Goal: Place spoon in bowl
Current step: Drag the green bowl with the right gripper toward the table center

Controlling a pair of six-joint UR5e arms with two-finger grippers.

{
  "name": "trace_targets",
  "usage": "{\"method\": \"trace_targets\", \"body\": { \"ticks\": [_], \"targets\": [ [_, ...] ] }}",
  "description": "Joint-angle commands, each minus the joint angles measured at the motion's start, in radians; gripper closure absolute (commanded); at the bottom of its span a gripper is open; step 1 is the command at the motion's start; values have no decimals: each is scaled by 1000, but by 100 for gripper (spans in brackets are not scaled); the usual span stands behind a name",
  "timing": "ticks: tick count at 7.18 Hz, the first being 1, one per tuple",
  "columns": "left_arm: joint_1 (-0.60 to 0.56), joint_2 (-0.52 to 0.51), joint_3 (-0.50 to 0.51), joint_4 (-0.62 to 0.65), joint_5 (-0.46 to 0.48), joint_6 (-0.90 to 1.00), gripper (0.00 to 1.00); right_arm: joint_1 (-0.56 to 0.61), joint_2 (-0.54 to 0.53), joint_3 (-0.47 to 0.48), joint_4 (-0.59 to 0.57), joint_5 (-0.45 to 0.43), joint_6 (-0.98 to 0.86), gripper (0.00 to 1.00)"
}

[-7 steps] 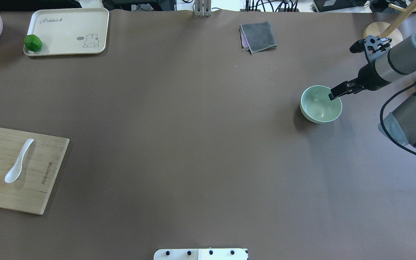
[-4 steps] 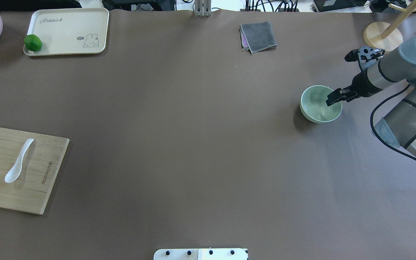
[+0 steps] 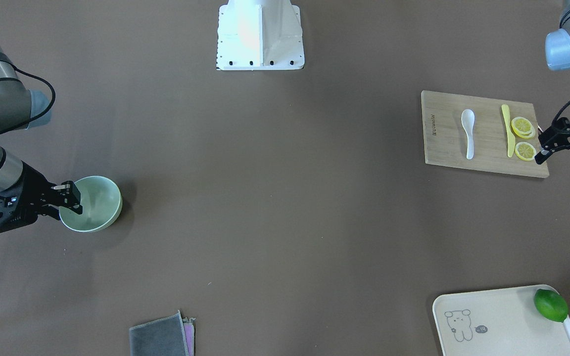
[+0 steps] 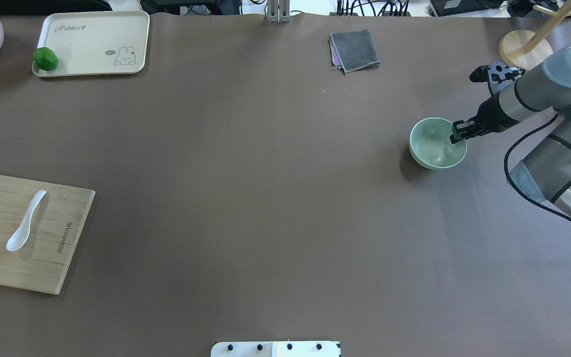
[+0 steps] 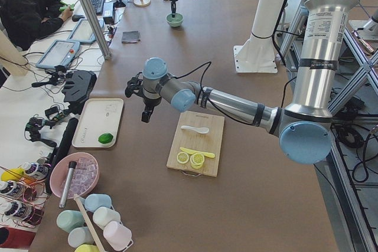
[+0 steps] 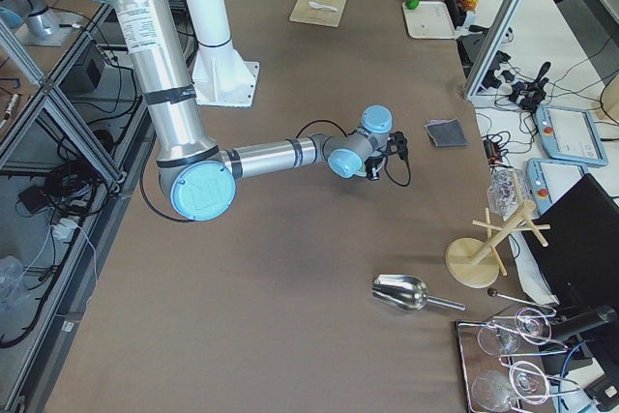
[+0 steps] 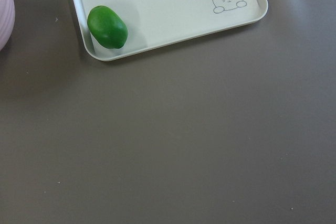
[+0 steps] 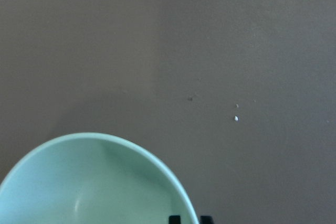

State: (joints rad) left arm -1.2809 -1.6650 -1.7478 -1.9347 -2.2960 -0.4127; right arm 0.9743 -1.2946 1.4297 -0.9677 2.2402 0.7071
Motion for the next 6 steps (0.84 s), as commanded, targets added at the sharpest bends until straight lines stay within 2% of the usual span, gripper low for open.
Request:
{"method": "trace_targets", "body": {
  "ticks": [1, 2, 3, 4, 6],
  "targets": [
    [0, 7, -10, -3, -2, -23, 2, 4, 40, 40, -3, 65, 87, 100],
    [0, 7, -7, -3, -2, -21, 2, 12, 78, 69, -6, 147, 188, 100],
    [0, 11, -9, -3, -3, -20, 2, -3, 130, 92, -9, 150, 286, 100],
    [0, 10, -4, -12, -3, -21, 2, -58, 191, 97, -25, 112, 357, 100],
    [2, 19, 5, -70, 1, -21, 2, -193, 309, 95, -159, -79, 411, 100]
  ]
}}
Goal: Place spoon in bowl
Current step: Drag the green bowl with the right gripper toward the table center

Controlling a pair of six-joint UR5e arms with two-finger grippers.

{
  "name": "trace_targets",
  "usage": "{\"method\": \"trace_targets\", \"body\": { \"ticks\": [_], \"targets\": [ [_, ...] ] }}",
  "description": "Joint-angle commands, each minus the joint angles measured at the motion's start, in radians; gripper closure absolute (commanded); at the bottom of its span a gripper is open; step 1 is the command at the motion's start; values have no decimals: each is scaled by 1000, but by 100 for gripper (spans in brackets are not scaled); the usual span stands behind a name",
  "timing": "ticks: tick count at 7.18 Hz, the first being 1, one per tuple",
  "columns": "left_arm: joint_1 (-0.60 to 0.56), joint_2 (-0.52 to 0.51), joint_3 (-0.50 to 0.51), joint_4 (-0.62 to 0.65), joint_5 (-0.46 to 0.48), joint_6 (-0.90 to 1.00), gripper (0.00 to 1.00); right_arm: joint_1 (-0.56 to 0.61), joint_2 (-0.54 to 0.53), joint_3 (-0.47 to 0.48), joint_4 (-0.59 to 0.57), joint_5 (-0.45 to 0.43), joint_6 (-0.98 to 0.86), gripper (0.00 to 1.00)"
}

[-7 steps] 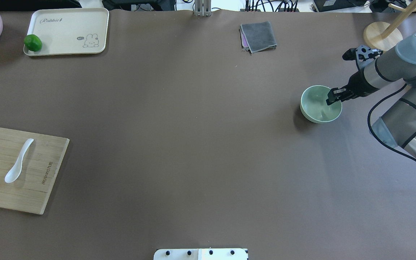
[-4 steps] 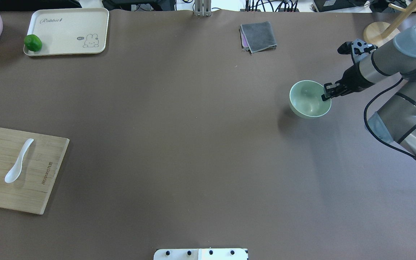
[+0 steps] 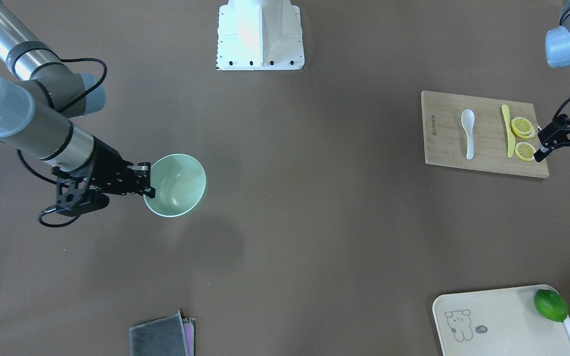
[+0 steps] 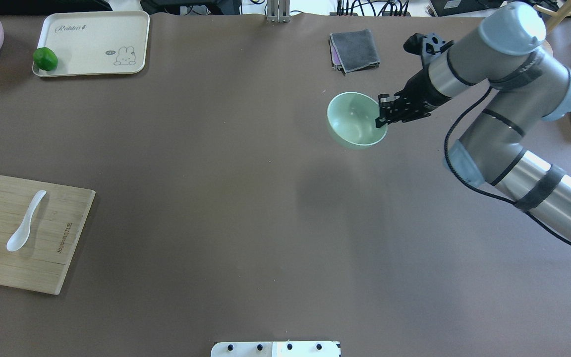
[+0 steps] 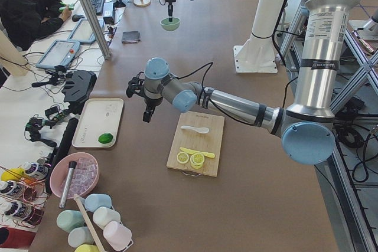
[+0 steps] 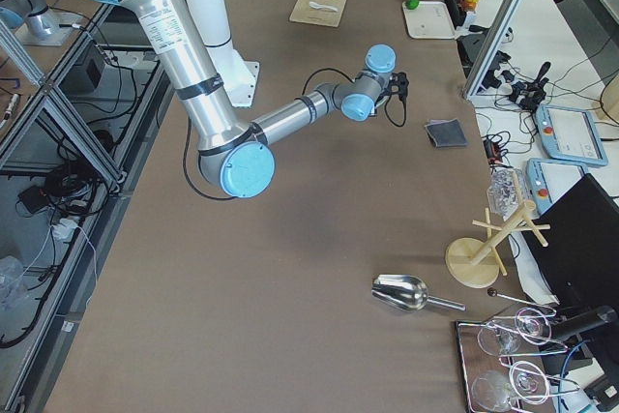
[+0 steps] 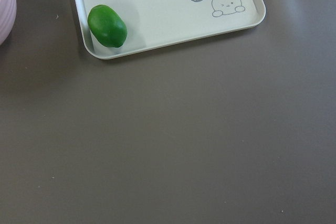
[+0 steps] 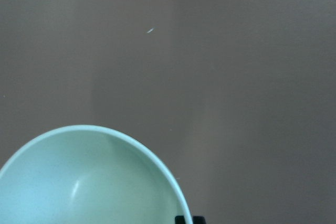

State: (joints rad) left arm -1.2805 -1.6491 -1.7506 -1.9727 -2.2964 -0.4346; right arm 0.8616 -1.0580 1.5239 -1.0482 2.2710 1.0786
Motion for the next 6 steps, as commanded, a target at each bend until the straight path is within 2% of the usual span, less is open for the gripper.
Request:
{"method": "trace_targets", "body": {
  "ticks": [1, 3, 4, 6],
  "targets": [
    [3, 3, 22, -53, -2, -3, 2, -134, 81, -1, -90, -152, 46, 100],
    [38, 0, 28, -57, -2, -3, 2, -222, 137, -13, -119, -263, 122, 100],
    [71, -1, 22, -73, -2, -28, 2, -240, 148, -25, -127, -281, 123, 100],
    [183, -9, 34, -216, 11, -230, 2, -260, 199, -80, -121, -306, 155, 100]
  ]
}}
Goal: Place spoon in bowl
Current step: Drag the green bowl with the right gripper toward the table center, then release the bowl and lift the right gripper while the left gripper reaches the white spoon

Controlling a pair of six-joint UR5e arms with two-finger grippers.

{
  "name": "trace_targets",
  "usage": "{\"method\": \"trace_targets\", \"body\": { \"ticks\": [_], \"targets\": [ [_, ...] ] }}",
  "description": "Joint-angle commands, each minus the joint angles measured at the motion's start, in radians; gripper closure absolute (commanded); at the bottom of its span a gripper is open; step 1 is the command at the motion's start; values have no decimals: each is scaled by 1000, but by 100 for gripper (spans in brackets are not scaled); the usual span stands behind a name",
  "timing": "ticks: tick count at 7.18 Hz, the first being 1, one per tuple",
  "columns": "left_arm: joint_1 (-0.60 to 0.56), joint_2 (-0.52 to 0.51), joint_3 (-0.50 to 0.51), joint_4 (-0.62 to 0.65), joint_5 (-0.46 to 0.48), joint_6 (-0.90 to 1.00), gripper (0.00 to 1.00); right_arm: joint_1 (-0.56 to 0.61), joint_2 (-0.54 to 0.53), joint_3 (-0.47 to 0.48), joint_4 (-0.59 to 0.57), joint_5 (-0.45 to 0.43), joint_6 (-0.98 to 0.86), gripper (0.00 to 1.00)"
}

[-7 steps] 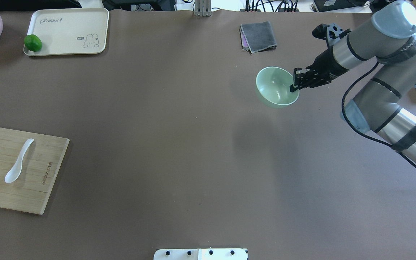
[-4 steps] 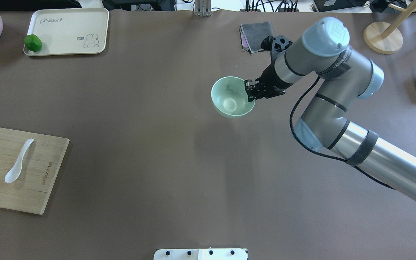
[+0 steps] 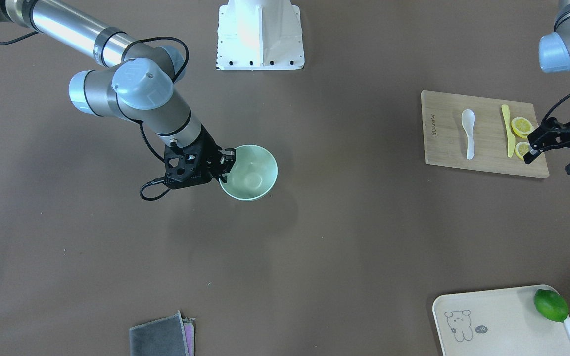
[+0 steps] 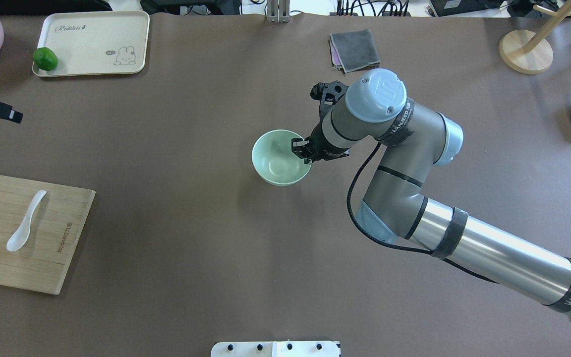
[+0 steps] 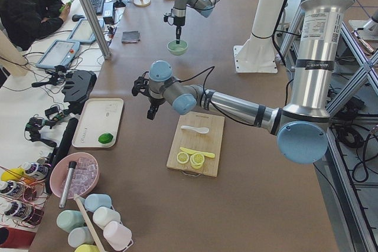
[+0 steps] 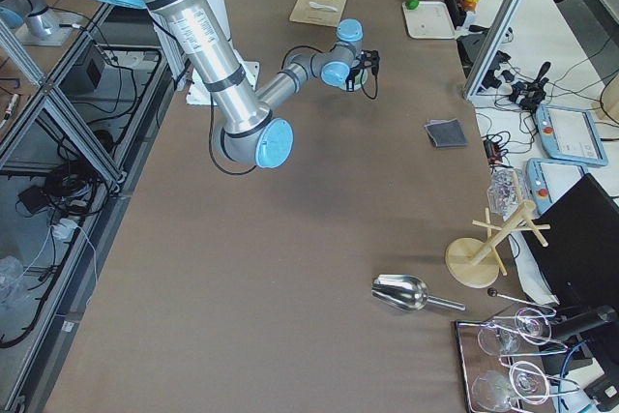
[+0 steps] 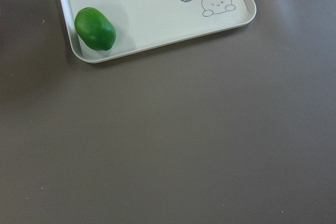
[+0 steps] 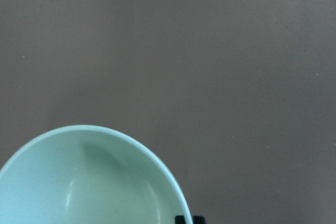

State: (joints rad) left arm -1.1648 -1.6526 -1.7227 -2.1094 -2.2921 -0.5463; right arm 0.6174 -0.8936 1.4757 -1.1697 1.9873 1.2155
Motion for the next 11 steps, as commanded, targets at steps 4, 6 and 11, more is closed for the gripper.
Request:
{"method": "trace_targets", "body": {
  "ticks": [4, 6, 11],
  "targets": [
    [162, 7, -3, -86, 63, -142, 2, -39, 74, -90, 7, -70, 7, 100],
    [174, 37, -4, -89, 63, -142, 2, -39, 77, -84, 7, -71, 22, 0],
    [265, 226, -35, -196, 177, -324, 2, 11, 13, 30, -2, -30, 6, 0]
  ]
}}
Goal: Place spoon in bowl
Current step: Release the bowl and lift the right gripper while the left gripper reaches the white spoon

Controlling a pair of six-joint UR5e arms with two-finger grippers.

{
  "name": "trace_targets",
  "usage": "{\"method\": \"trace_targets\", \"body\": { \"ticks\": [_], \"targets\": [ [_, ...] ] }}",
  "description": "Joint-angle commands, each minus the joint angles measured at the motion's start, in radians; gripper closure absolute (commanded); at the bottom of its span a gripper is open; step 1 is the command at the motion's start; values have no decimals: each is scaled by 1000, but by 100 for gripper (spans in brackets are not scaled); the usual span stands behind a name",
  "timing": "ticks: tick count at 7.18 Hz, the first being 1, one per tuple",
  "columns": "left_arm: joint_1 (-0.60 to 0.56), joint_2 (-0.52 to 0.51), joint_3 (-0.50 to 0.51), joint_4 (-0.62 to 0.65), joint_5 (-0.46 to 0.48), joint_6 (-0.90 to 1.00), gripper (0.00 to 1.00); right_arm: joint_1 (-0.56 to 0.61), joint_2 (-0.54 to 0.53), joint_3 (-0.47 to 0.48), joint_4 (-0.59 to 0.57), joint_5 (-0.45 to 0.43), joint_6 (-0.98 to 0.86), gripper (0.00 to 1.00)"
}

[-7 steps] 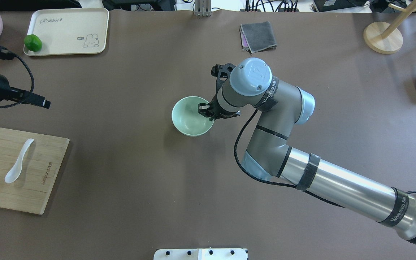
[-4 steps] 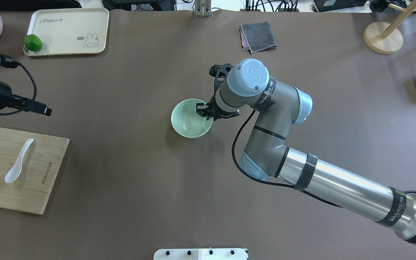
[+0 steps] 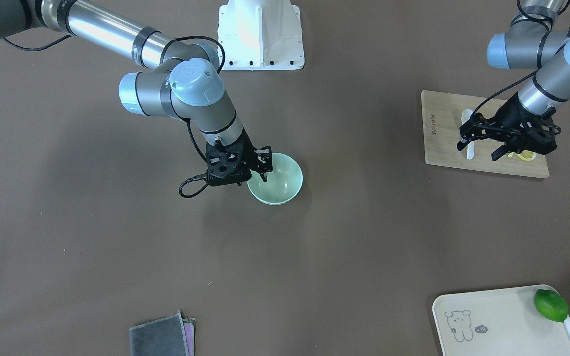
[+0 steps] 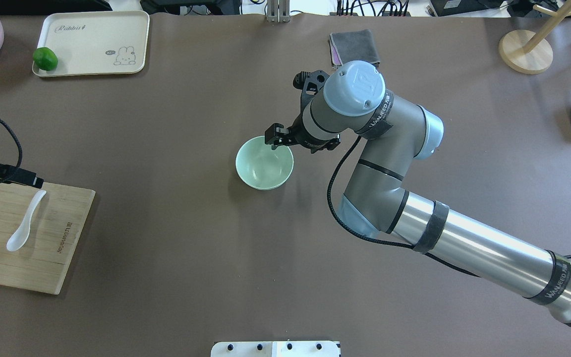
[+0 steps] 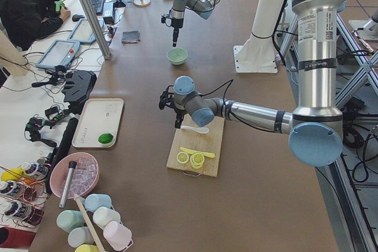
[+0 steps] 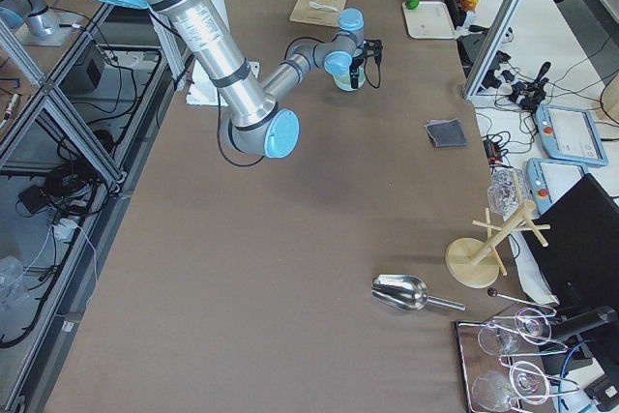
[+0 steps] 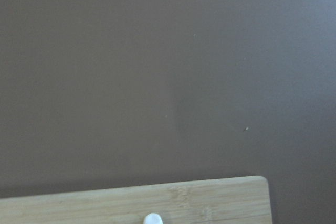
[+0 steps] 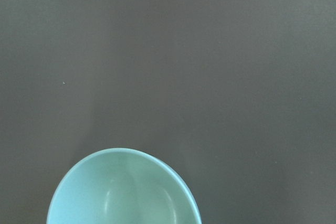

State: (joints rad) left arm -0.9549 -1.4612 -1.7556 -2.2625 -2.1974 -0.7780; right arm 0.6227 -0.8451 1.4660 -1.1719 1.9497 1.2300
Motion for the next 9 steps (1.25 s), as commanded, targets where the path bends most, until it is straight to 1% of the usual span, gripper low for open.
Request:
{"method": "trace_targets", "body": {
  "ticks": [1, 3, 4, 5, 6, 7, 8, 9],
  "targets": [
    [103, 48, -1, -51, 140, -96, 2, 9, -45, 56, 0, 8, -9, 0],
    [126, 61, 1, -52, 142, -90, 3, 15, -45, 57, 0, 9, -11, 0],
    [149, 61, 2, -52, 148, -81, 18, 19, -45, 57, -2, 9, -11, 0],
    [177, 59, 1, -51, 162, -80, 27, 20, -43, 57, -2, 9, -11, 0],
    [183, 59, 1, -52, 162, -80, 44, 26, -45, 57, -2, 9, -11, 0],
    [183, 59, 2, -52, 162, -78, 66, 26, -43, 57, -2, 9, -11, 0],
    [183, 59, 8, -51, 162, -63, 74, 26, -42, 57, -2, 8, -9, 0],
    [183, 62, 10, -52, 162, -47, 79, 26, -42, 57, -2, 8, -6, 0]
  ]
}}
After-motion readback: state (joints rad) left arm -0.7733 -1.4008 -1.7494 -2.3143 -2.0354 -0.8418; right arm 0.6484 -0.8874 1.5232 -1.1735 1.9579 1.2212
